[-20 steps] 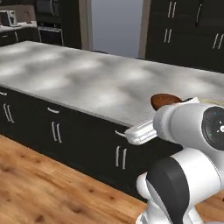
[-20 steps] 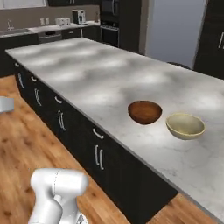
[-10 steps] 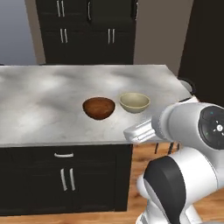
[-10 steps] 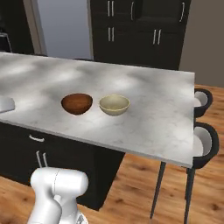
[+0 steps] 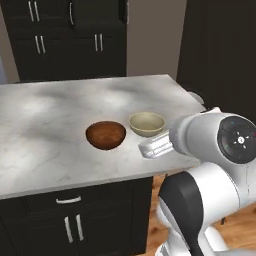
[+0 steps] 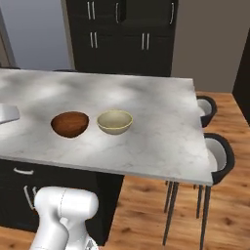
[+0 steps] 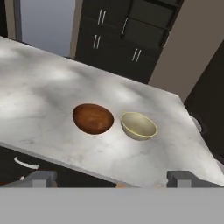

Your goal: Open the cabinet. Pick the bowls from the counter and place them in the cabinet. Then close the cabinet.

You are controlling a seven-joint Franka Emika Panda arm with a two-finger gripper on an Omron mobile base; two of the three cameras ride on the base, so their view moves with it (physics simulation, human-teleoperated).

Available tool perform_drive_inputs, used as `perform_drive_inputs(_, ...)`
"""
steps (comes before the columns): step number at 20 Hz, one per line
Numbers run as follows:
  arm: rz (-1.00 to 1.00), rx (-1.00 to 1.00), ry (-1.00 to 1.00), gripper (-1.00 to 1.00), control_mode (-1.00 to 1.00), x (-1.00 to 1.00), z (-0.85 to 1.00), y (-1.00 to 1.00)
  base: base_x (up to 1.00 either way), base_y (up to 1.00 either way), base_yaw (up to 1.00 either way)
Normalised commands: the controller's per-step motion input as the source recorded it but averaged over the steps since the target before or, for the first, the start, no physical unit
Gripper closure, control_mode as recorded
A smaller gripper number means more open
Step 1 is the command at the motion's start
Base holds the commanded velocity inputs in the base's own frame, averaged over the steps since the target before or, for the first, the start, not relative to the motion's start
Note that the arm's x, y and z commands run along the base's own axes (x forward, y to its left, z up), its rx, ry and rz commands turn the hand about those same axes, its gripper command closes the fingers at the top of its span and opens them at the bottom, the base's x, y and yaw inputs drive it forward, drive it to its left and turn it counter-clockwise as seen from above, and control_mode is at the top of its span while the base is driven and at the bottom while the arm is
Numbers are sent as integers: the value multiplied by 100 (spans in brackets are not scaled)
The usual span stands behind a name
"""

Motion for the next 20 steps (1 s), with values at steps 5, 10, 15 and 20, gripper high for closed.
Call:
perform_drive_inputs(5,0,0,0,-100,100,0,0,0,57,100,-20)
perform_drive_inputs(10,0,0,0,-100,100,0,0,0,93,59,-18)
perform_drive_inputs(15,0,0,0,-100,100,0,0,0,98,-1,0)
perform_drive_inputs(20,0,-10,70,-100,-100,70,-13,-7,14,-3,0)
